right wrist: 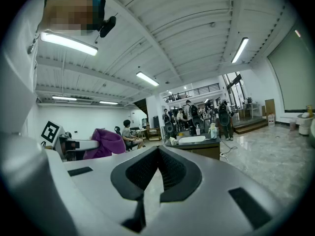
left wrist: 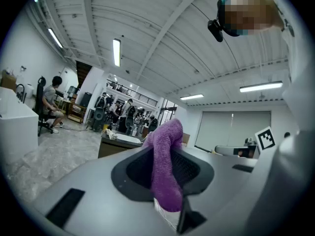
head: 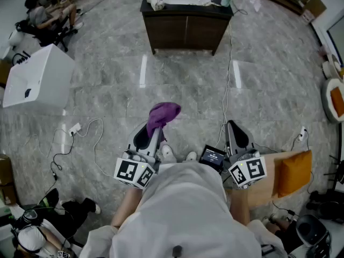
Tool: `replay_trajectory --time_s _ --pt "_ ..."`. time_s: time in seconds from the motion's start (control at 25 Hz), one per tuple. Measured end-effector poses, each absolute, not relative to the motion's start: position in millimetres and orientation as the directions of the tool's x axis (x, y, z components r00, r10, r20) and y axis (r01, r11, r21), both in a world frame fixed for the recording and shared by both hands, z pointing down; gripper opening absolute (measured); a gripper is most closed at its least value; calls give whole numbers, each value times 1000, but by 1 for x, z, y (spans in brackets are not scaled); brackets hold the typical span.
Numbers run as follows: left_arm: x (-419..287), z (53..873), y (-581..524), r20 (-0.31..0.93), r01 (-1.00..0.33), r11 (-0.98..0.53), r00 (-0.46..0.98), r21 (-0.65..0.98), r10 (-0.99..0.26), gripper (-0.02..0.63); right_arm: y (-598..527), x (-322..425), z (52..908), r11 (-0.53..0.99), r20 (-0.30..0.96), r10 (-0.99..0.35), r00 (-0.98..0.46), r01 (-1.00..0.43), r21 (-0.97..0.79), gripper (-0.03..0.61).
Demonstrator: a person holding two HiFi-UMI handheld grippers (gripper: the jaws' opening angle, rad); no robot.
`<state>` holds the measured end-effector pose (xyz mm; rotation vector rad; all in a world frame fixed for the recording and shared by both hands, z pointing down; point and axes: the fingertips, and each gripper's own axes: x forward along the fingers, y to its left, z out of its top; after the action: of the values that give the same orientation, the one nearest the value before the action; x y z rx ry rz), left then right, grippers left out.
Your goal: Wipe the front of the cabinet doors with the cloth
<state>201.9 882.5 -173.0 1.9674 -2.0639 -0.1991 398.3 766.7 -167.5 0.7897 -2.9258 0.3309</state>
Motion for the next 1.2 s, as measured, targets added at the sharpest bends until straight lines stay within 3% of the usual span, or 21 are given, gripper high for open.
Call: replay_trajectory --time_s 0.48,0.88,1.2 --pt "253 -176 881 118 -962 124 -97 245 -988 87 743 450 -160 856 133 -455 -881 -473 -206 25" --pt "292 -173 879 123 -960 172 -147 221 -981 87 747 471 -155 900 69 -340 -938 -346 -266 26" --pt "301 -177 859 98 -963 152 -133 223 -986 87 733 496 -161 858 39 -427 -903 -419 -297 26"
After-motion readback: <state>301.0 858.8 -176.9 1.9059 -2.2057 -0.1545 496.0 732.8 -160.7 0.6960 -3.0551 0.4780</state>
